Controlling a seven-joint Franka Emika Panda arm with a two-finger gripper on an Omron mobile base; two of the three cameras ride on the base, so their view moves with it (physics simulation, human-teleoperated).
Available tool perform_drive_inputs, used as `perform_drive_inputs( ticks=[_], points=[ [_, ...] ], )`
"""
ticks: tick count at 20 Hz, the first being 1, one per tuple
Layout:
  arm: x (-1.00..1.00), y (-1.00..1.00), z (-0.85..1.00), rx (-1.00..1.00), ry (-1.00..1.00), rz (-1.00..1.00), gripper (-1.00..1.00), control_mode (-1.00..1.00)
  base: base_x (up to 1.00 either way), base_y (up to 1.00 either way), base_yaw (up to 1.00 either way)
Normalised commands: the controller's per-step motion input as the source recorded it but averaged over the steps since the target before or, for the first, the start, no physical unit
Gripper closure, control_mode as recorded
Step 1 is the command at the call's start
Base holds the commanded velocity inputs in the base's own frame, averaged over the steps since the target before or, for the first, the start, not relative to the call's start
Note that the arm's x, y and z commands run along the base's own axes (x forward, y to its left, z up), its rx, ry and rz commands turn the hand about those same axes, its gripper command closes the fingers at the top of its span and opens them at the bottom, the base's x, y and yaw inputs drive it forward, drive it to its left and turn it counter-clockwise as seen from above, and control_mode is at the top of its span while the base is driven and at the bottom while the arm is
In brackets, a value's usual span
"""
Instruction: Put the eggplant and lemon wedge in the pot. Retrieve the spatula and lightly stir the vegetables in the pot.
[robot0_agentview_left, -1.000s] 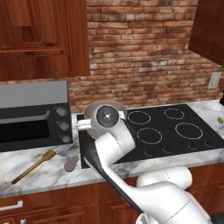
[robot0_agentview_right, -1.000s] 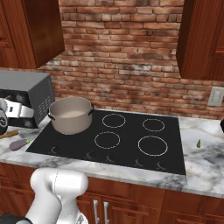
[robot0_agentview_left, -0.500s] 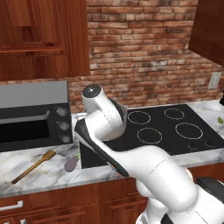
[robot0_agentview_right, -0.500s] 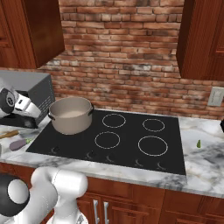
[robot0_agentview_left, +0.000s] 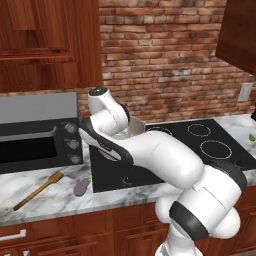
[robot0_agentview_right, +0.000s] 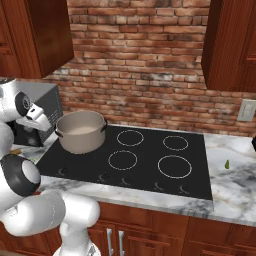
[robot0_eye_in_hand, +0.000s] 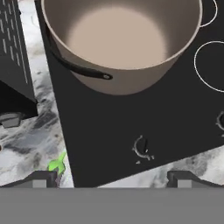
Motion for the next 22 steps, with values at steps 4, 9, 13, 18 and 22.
perform_drive_inputs(
  ticks=[4, 9, 13, 18, 22],
  points=[
    [0.12, 0.0, -0.71, 0.29, 0.0, 0.29, -1.0, -1.0, 0.0, 0.0, 0.0],
    [0.03, 0.0, -0.51, 0.19, 0.04, 0.28, -1.0, -1.0, 0.0, 0.0, 0.0],
    [0.0, 0.0, -0.48, 0.17, 0.0, 0.25, -1.0, -1.0, 0.0, 0.0, 0.0],
    [0.0, 0.32, -0.29, 0.06, 0.06, 0.13, -1.0, -1.0, 0.0, 0.0, 0.0],
    [0.0, 0.51, -0.12, 0.0, 0.1, 0.01, -1.0, -1.0, 0.0, 0.0, 0.0]
  ],
)
